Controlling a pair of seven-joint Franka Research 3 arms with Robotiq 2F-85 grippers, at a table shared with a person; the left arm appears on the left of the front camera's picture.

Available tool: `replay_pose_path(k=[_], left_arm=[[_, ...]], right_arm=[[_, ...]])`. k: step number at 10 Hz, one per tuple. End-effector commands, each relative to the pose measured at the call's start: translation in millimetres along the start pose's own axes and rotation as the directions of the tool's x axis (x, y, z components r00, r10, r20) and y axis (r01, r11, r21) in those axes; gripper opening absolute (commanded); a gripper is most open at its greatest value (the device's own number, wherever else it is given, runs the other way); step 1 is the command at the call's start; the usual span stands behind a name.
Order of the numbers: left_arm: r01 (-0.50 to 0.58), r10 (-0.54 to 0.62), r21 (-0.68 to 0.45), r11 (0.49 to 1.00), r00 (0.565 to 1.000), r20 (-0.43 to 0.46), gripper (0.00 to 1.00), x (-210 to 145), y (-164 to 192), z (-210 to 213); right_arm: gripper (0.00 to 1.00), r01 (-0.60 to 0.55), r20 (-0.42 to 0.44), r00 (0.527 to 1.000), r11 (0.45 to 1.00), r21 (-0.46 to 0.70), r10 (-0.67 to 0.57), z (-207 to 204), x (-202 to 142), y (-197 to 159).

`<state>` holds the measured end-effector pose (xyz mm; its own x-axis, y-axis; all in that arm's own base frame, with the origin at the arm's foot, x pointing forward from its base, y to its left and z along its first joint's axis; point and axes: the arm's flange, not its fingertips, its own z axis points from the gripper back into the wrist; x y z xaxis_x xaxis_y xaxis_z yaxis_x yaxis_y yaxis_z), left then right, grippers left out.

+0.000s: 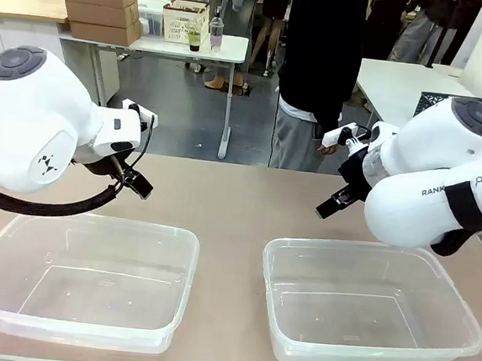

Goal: Sort the waste into each basket.
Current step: Pick up the Organizing box on the left side of the table and lift it.

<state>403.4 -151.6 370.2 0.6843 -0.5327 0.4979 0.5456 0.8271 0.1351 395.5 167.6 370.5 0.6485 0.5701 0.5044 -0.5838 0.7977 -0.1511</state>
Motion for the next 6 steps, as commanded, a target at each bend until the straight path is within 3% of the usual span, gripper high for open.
replay_pose_path(k=[1, 6], left_arm=[[0.0, 0.0, 0.0, 1.0, 1.0, 0.0, 1.0, 0.0, 0.0, 0.0], [0.0, 0.0, 0.0, 1.0, 1.0, 0.0, 1.0, 0.0, 0.0, 0.0]], right_arm=[[1.0, 0.0, 0.0, 1.0, 1.0, 0.0, 0.0, 0.0, 0.0, 0.0], [1.0, 0.0, 0.0, 1.0, 1.0, 0.0, 0.0, 0.0, 0.0, 0.0]])
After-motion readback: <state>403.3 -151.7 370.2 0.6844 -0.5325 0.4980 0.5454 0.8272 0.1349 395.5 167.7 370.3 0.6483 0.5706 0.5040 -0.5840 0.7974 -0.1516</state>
